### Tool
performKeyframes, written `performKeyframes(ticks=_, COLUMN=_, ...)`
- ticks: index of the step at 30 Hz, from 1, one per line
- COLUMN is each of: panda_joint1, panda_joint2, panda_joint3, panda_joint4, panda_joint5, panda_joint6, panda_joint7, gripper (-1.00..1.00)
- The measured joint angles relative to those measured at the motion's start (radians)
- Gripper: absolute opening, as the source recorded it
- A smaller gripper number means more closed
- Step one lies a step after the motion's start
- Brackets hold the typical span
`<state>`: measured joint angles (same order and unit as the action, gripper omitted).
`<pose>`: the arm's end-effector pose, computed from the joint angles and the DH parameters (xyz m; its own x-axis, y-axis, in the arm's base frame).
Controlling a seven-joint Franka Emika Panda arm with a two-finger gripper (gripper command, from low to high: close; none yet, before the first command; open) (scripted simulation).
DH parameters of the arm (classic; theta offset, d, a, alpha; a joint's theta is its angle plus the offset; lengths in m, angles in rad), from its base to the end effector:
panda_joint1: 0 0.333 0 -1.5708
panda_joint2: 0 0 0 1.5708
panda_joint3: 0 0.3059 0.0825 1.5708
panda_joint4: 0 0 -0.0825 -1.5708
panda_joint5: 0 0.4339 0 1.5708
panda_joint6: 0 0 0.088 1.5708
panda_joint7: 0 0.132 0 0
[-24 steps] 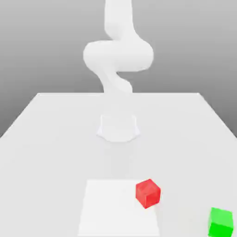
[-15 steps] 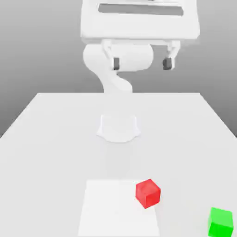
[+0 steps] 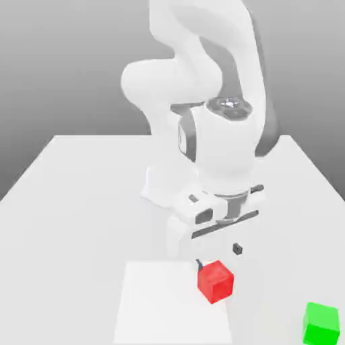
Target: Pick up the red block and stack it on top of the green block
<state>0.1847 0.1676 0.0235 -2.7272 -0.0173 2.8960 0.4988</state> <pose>0.3974 0.0857 0.0884 0.9627 -0.2707 0.0013 -0.2707 -0.9627 -0.0003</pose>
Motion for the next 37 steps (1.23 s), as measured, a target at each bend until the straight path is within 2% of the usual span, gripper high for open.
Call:
performKeyframes(ticks=2, panda_joint1=0.006, panda_joint2=0.073, panda_joint3=-0.007, panda_joint4=0.010, panda_joint5=-0.004, panda_joint6=0.062, panda_joint7=0.003, gripper=0.00)
performKeyframes(ticks=3, panda_joint1=0.007, panda_joint2=0.092, panda_joint3=-0.008, panda_joint4=0.013, panda_joint5=-0.006, panda_joint6=0.078, panda_joint7=0.004, gripper=-1.00)
performKeyframes(ticks=10, panda_joint1=0.005, panda_joint2=0.088, panda_joint3=-0.007, panda_joint4=0.012, panda_joint5=-0.009, panda_joint6=0.074, panda_joint7=0.007, gripper=-1.00)
performKeyframes(ticks=16, panda_joint1=-0.001, panda_joint2=-0.106, panda_joint3=0.005, panda_joint4=-0.015, panda_joint5=0.011, panda_joint6=-0.092, panda_joint7=-0.008, gripper=-1.00)
performKeyframes(ticks=19, panda_joint1=0.033, panda_joint2=-0.096, panda_joint3=0.026, panda_joint4=0.061, panda_joint5=0.000, panda_joint6=-0.159, panda_joint7=-0.016, gripper=-1.00)
performKeyframes(ticks=29, panda_joint1=0.141, panda_joint2=0.069, panda_joint3=0.119, panda_joint4=0.420, panda_joint5=-0.043, panda_joint6=-0.356, panda_joint7=-0.053, gripper=-1.00)
performKeyframes(ticks=33, panda_joint1=0.167, panda_joint2=0.192, panda_joint3=0.113, panda_joint4=0.467, panda_joint5=-0.076, panda_joint6=-0.282, panda_joint7=-0.037, gripper=-1.00)
performKeyframes(ticks=34, panda_joint1=0.172, panda_joint2=0.222, panda_joint3=0.107, panda_joint4=0.470, panda_joint5=-0.084, panda_joint6=-0.255, panda_joint7=-0.032, gripper=1.00)
performKeyframes(ticks=37, panda_joint1=0.172, panda_joint2=0.222, panda_joint3=0.107, panda_joint4=0.470, panda_joint5=-0.084, panda_joint6=-0.255, panda_joint7=-0.032, gripper=1.00)
